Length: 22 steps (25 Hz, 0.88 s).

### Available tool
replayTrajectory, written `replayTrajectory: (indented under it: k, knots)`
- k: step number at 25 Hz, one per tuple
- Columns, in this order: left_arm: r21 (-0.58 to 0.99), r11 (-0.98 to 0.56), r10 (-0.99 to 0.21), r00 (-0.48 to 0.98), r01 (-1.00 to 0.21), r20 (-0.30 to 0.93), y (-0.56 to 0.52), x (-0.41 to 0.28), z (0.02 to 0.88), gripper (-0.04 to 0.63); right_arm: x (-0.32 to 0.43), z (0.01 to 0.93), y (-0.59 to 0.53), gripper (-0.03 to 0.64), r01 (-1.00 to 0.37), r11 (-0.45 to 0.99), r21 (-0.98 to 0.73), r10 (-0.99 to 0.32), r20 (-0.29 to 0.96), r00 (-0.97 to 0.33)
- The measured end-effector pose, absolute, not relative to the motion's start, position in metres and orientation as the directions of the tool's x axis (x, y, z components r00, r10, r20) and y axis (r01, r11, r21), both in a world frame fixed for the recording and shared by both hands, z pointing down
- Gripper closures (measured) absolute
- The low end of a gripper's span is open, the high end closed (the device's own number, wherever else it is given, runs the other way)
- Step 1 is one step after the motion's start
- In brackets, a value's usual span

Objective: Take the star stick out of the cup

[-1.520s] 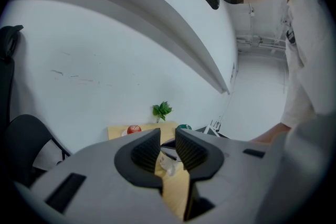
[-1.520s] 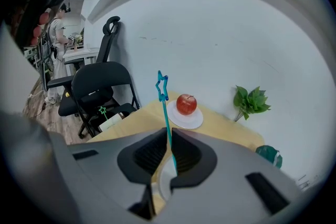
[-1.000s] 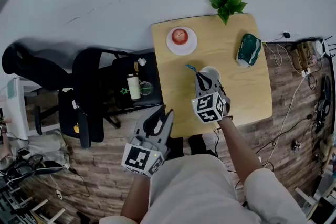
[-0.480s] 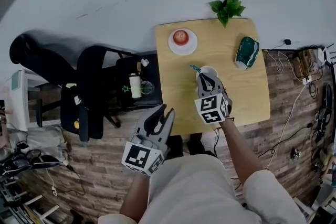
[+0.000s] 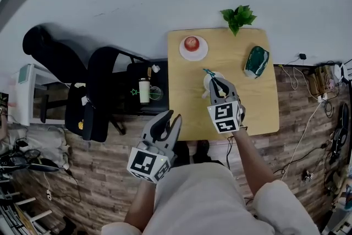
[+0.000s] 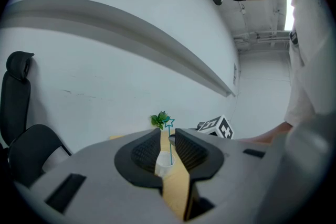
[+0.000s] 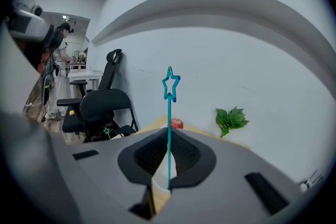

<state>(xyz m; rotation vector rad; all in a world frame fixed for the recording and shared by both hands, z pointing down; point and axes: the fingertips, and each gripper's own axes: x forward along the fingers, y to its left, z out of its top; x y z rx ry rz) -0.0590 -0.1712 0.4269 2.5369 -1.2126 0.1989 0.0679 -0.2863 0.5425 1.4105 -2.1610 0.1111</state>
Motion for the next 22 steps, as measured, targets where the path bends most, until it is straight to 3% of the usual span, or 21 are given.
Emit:
replayTrajectory:
  k: [22]
  knots:
    - [0.204, -0.588, -0.763, 0.621, -0.783, 0.183, -0.138, -0.016, 0.403, 0.509, 0.104, 0.41, -0.208, 0.603, -0.893, 0.447, 0.05, -0.88, 0.207, -0.428]
